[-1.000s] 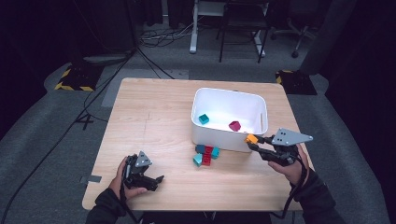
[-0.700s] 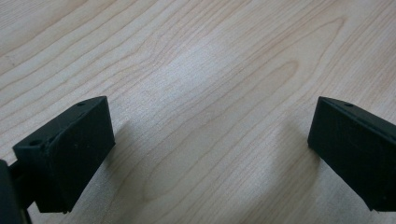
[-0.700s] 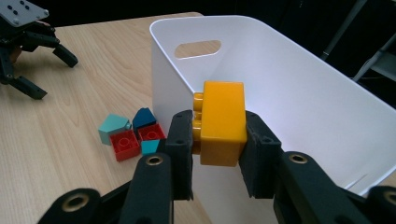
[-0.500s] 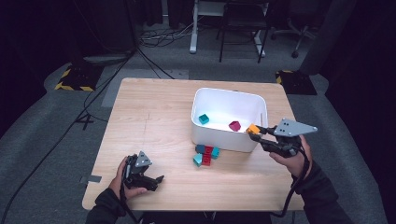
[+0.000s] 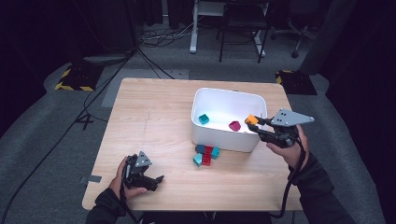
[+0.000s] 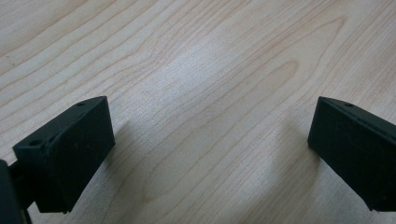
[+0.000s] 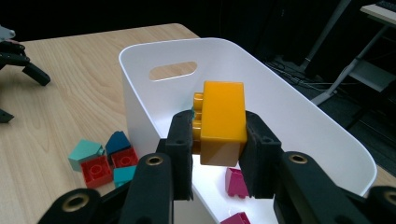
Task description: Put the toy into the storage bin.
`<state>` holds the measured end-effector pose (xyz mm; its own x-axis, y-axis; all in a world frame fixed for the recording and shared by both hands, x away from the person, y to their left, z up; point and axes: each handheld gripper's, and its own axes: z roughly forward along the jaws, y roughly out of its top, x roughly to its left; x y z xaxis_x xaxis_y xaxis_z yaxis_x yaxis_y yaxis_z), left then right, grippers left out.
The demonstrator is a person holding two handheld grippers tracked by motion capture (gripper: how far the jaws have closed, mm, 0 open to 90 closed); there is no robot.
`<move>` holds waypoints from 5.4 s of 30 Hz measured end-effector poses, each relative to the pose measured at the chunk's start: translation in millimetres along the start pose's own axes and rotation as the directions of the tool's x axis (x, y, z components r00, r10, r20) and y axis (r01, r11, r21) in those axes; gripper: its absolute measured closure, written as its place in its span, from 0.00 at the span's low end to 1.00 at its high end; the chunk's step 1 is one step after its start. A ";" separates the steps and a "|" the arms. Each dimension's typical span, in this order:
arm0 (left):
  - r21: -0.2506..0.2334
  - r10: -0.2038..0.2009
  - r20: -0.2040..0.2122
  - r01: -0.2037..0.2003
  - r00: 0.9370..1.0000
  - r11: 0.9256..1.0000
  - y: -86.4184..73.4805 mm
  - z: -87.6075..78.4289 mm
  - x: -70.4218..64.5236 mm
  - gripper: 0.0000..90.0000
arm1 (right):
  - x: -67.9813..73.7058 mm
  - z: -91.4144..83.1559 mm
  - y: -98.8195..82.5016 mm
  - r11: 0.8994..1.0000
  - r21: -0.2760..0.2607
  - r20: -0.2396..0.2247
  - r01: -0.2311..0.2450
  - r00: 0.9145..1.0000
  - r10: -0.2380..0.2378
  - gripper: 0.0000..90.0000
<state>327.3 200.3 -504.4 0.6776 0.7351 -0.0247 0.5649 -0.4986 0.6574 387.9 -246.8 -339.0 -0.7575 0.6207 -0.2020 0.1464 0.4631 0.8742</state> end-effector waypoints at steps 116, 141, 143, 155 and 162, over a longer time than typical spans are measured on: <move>0.011 0.128 0.104 -0.130 0.986 0.992 51.7 42.5 -52.0 0.05 | 13.5 25.0 -170.6 0.950 0.267 -0.068 -0.160 0.981 0.184 0.30; -0.031 0.143 0.123 -0.141 0.982 0.990 95.6 79.4 -69.9 0.26 | 15.0 26.6 -170.8 0.950 0.261 -0.062 -0.171 0.979 0.193 0.28; -0.044 0.141 0.115 -0.137 0.983 0.990 95.1 78.7 -69.0 0.31 | 15.0 26.6 -170.8 0.950 0.261 -0.062 -0.170 0.979 0.192 0.28; -0.064 0.165 0.138 -0.158 0.976 0.985 92.4 74.8 -68.4 0.65 | 15.1 26.6 -170.8 0.950 0.261 -0.062 -0.170 0.979 0.192 0.28; -0.064 0.180 0.147 -0.172 0.973 0.983 88.9 70.9 -64.3 0.65 | 15.1 26.6 -170.8 0.950 0.261 -0.062 -0.170 0.979 0.192 0.28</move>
<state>367.4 76.2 -497.7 0.8296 0.5582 -0.0164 0.4090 -0.5873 0.6984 368.4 -299.7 -503.1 -0.7531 0.6579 -0.0024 0.4339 0.4994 0.7499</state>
